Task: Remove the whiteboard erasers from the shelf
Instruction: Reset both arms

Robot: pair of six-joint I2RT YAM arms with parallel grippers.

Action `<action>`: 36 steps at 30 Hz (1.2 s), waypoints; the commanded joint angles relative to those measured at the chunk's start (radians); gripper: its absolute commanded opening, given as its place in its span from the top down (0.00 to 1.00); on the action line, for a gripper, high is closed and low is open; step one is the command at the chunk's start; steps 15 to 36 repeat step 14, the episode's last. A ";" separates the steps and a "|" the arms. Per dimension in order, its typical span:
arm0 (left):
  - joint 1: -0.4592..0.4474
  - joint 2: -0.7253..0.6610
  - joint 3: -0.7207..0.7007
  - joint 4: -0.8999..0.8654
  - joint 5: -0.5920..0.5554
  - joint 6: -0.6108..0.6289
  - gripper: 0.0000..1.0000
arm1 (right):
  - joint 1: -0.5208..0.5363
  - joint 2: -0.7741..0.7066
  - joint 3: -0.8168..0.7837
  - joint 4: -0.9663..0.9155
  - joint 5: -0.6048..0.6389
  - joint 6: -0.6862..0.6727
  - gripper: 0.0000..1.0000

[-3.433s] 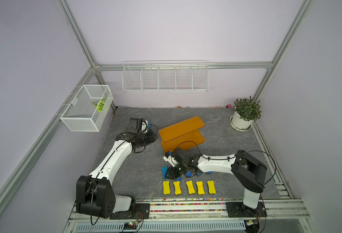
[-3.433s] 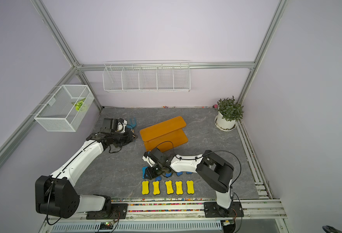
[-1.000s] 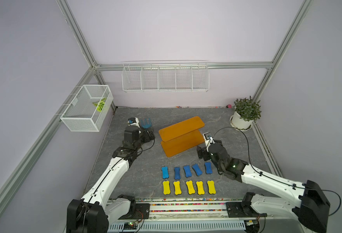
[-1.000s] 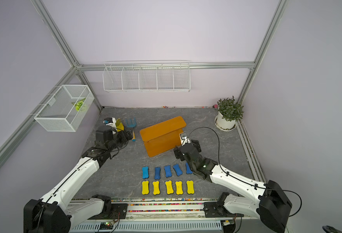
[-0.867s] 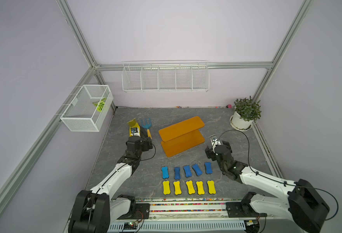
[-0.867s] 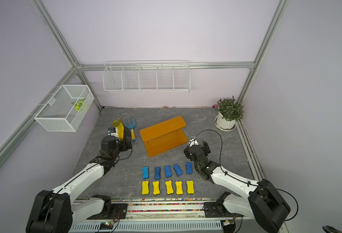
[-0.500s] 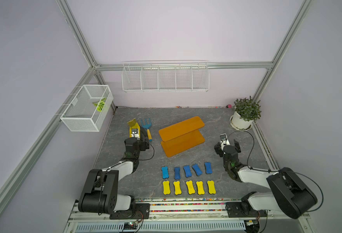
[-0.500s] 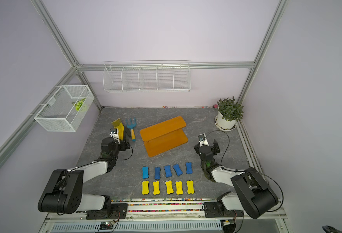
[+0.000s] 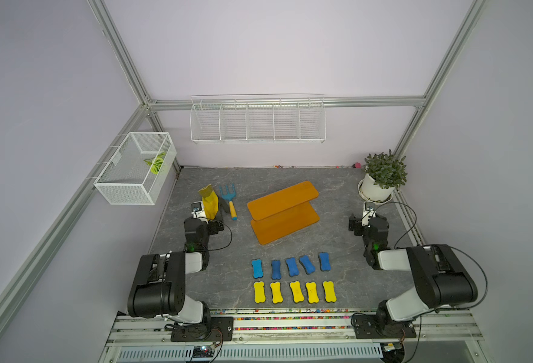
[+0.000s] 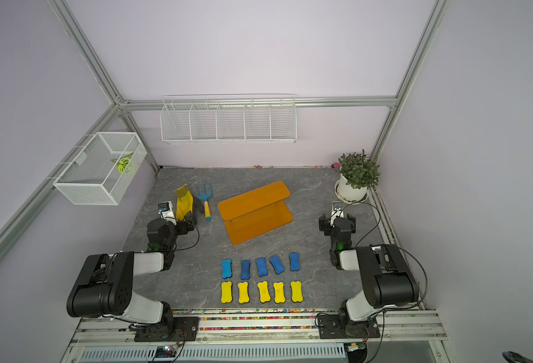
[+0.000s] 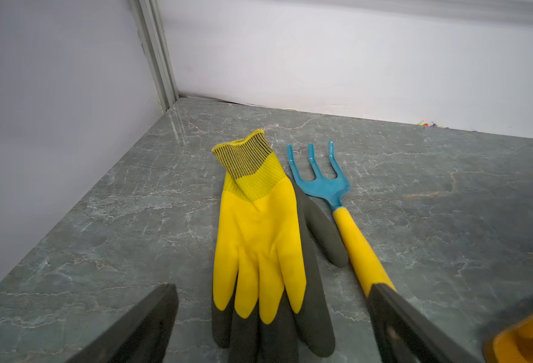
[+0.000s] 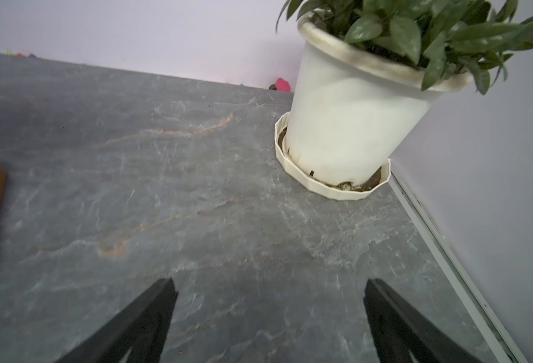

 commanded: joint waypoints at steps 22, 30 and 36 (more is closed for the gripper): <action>0.007 0.005 0.007 0.024 0.020 -0.013 0.02 | 0.005 -0.023 0.009 -0.094 -0.098 0.031 0.01; 0.007 0.005 0.007 0.024 0.020 -0.013 0.02 | 0.005 -0.023 0.009 -0.094 -0.098 0.031 0.01; 0.007 0.005 0.007 0.024 0.020 -0.013 0.02 | 0.005 -0.023 0.009 -0.094 -0.098 0.031 0.01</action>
